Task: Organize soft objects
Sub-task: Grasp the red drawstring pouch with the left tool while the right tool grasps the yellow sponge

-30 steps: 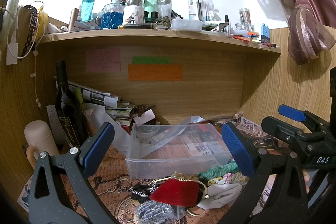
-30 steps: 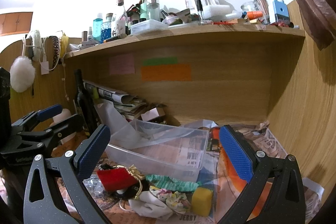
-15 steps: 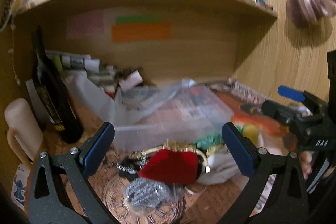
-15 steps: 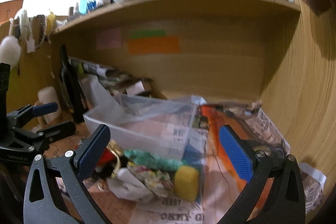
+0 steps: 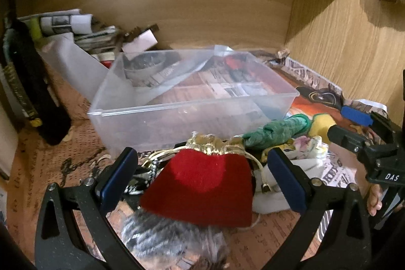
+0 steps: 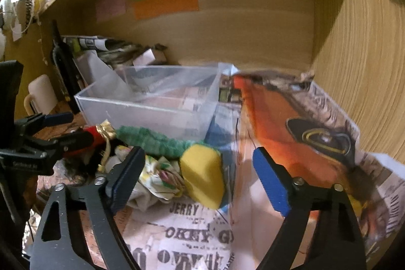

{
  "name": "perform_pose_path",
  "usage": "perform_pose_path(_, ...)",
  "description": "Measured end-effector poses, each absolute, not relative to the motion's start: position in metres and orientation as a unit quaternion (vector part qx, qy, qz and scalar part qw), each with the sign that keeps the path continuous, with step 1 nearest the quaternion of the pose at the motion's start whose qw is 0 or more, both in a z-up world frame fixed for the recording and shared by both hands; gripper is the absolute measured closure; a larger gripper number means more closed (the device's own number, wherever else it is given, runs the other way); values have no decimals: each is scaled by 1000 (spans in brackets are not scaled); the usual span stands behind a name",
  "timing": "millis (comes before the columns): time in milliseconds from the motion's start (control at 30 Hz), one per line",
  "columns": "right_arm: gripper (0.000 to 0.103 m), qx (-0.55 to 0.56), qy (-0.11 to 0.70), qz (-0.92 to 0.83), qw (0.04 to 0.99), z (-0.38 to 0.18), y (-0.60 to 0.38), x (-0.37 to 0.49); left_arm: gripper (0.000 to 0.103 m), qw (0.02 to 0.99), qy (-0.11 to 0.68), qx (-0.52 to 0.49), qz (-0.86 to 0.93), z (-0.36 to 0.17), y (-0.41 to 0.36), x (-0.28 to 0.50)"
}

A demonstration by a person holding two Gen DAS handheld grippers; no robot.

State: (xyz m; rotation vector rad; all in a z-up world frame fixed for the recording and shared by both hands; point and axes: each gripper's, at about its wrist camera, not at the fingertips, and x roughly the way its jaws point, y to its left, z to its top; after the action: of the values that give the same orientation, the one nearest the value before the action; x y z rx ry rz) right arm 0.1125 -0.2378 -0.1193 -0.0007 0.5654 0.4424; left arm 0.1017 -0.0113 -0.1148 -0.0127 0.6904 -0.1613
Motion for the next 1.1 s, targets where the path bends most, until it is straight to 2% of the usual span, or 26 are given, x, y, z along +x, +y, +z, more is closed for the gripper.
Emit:
perform_pose_path(100,29,9,293,218,931,-128,-241,119,0,933,351,-5,-79,-122,-13,112)
perform_pose_path(167,39,16,303,221,927,-132,-242,124,2,930,359,-10,-78,-126,-12,117)
perform_pose_path(200,42,19,308,223,925,-134,-242,125,9,928,363,-13,-80,-128,-11,118)
perform_pose_path(267,52,25,316,229,920,-138,-244,128,19,924,372,-17,-86,-131,-10,123)
perform_pose_path(433,67,34,323,240,915,-142,-243,131,26,922,373,-22,-99,-133,-10,124)
perform_pose_path(567,69,32,319,236,917,-141,-242,130,38,923,368,-20,-107,-131,-12,122)
perform_pose_path(733,70,32,310,231,922,-136,-244,127,47,925,362,-16,-112,-129,-13,118)
perform_pose_path(833,71,34,302,229,925,-132,-247,125,60,926,360,-24,-112,-127,-8,116)
perform_pose_path(900,71,34,297,228,927,-129,-247,124,73,928,355,-31,-110,-123,-4,115)
perform_pose_path(1067,71,31,281,229,931,-120,-247,120,80,933,343,-34,-105,-115,3,107)
perform_pose_path(1100,71,31,279,229,932,-118,-247,120,90,933,342,-35,-106,-114,4,105)
